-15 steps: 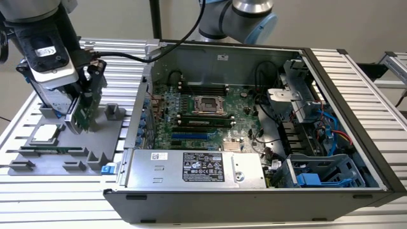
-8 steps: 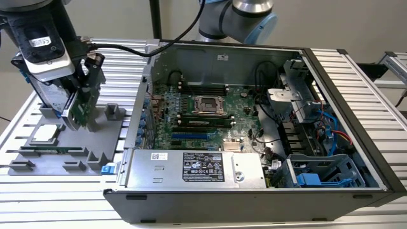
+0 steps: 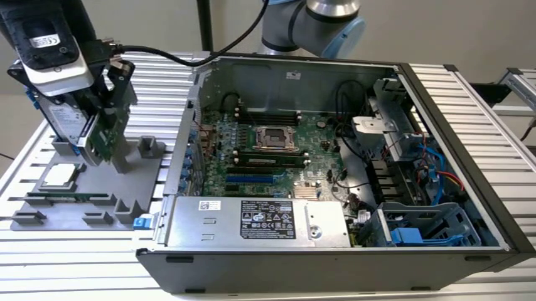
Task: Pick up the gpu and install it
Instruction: 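Pick up the gpu and move the gpu toward the slot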
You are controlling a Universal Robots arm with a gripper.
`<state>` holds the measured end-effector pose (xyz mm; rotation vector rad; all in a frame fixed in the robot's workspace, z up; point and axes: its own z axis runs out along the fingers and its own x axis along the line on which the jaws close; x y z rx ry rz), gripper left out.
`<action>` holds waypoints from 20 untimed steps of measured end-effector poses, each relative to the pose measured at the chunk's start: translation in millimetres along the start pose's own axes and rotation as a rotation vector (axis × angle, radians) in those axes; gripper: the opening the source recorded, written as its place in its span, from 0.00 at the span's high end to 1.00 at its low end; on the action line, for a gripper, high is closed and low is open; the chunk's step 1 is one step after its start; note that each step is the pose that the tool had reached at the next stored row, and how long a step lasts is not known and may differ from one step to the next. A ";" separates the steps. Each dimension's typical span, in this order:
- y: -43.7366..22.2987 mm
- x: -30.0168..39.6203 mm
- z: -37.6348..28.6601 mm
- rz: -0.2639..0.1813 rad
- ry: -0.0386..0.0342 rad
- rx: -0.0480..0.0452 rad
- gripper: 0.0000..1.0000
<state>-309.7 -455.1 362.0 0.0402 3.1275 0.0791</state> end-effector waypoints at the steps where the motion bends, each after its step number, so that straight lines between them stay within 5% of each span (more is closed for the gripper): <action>1: 0.1 0.0 -1.6 0.000 0.0000 0.0000 1.00; 20: 1.7 -0.4 -33.3 0.000 0.0000 0.0000 1.00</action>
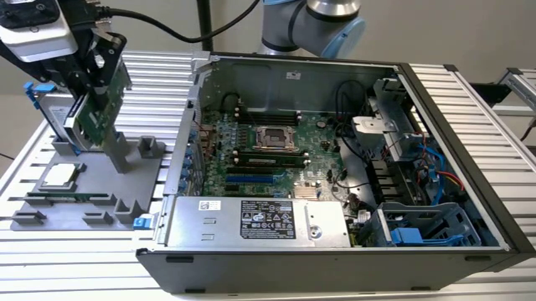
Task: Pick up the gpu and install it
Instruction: 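Pick up the gpu and move the gpu toward the slot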
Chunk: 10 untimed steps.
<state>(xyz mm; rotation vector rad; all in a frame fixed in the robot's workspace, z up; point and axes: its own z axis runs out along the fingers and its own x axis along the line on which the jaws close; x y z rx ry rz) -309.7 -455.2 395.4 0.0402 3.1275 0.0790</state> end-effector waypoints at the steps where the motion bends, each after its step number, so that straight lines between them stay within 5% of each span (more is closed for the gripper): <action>1: 0.1 0.0 -1.8 0.000 0.0000 0.0000 1.00; 10: 0.9 -0.2 -17.2 0.000 -0.0001 -0.0001 1.00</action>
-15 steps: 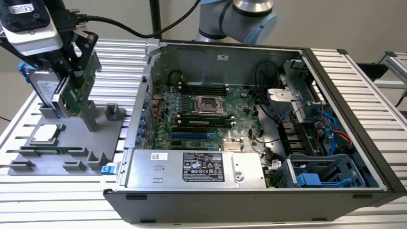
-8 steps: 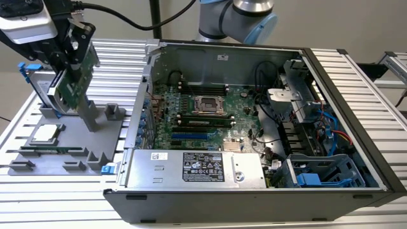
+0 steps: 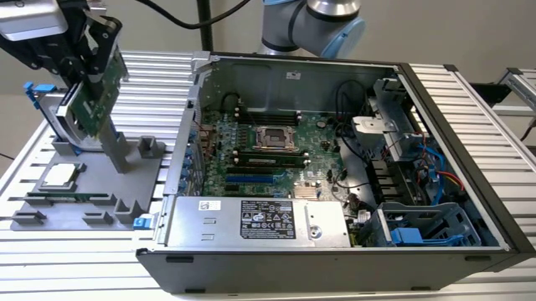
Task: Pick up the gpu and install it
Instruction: 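Pick up the gpu and move the gpu toward the slot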
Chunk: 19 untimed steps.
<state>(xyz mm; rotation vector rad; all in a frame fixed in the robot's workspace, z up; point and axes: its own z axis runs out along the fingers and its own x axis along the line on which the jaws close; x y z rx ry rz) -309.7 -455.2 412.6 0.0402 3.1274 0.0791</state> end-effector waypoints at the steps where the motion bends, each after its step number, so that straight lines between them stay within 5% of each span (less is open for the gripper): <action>1: 0.1 0.0 -1.6 0.000 0.0000 0.0000 1.00; 8: 0.6 -0.1 -11.9 0.000 -0.0001 0.0000 1.00; 19: 0.8 -4.5 -12.8 0.000 0.0001 0.0001 1.00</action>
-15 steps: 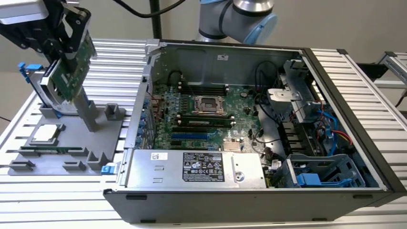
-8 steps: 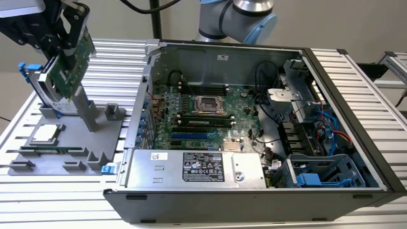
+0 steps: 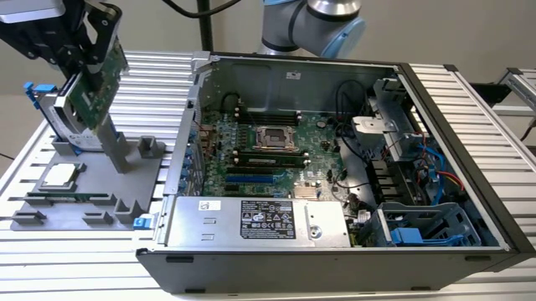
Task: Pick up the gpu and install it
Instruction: 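Pick up the gpu and move the gpu toward the slot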
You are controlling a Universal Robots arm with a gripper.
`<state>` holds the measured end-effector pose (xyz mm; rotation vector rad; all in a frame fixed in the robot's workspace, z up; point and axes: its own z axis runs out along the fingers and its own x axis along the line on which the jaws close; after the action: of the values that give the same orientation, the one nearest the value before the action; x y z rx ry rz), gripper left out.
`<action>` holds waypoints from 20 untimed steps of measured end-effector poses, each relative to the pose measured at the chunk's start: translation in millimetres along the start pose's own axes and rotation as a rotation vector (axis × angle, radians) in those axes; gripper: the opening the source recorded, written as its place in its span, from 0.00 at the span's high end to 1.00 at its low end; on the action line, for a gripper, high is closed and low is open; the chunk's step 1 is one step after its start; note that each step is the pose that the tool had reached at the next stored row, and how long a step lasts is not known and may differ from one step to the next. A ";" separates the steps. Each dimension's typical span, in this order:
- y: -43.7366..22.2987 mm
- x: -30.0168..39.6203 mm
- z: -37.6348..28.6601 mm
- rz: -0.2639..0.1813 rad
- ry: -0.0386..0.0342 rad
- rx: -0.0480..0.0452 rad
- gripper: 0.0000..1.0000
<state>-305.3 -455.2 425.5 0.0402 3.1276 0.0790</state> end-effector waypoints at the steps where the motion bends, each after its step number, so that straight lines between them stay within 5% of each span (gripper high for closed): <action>1: 0.0 -1.5 0.0 0.000 0.0000 0.0001 1.00; 20: 0.7 -28.5 0.4 0.000 0.0001 0.0000 1.00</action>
<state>-276.8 -455.2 425.5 0.0402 3.1277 0.0790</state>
